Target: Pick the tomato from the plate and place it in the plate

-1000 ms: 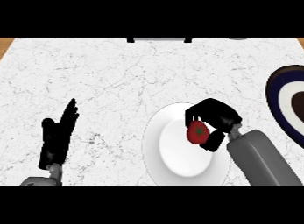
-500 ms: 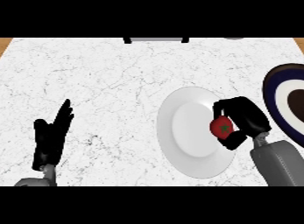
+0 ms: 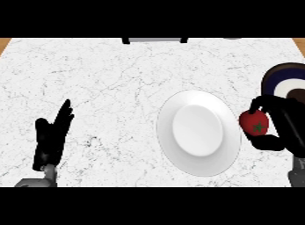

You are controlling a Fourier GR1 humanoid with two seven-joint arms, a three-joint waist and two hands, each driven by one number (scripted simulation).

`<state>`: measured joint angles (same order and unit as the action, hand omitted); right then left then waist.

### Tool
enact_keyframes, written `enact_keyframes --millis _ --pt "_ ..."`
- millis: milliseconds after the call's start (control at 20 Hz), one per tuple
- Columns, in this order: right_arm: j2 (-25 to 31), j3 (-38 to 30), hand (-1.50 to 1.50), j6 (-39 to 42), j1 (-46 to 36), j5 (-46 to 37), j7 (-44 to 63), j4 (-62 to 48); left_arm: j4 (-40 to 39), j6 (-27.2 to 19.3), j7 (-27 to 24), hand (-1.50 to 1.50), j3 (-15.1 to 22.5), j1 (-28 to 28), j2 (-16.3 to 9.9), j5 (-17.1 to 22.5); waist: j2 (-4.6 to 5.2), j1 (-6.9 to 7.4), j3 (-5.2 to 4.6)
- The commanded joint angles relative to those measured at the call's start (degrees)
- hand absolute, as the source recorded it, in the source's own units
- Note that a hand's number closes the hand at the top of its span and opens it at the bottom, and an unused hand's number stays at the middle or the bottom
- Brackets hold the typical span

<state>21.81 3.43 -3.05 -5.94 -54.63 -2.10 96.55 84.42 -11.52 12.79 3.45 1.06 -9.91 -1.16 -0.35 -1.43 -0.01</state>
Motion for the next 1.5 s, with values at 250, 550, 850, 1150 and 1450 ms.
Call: enact_keyframes --millis 250,550,850,1150,1450 --pt "1.93 -14.12 1.5 -2.1 7.53 5.76 4.8 17.23 -0.8 1.45 -3.08 0.0 -1.25 -1.82 -0.15 0.47 0.19 0.69 -0.02" --pt "4.73 -22.49 1.5 2.42 0.62 11.34 5.6 9.04 0.03 0.37 -0.73 0.0 0.1 -0.59 1.98 -1.6 0.32 1.36 0.01" --pt "5.96 -24.13 1.5 -3.79 -5.6 8.78 -1.26 -9.32 -1.72 0.07 -1.24 0.0 0.42 0.57 3.29 -3.18 0.44 1.6 0.02" --pt "11.79 -25.83 1.5 -1.86 -12.76 8.17 -3.81 -24.28 -1.13 1.71 -1.23 0.0 -0.14 -0.5 2.93 -2.74 0.48 1.9 0.02" --pt "16.21 -25.32 1.5 4.29 -16.79 9.27 -8.66 -38.76 0.82 0.9 3.66 0.0 -0.25 4.23 2.9 -3.47 0.68 2.07 0.07"
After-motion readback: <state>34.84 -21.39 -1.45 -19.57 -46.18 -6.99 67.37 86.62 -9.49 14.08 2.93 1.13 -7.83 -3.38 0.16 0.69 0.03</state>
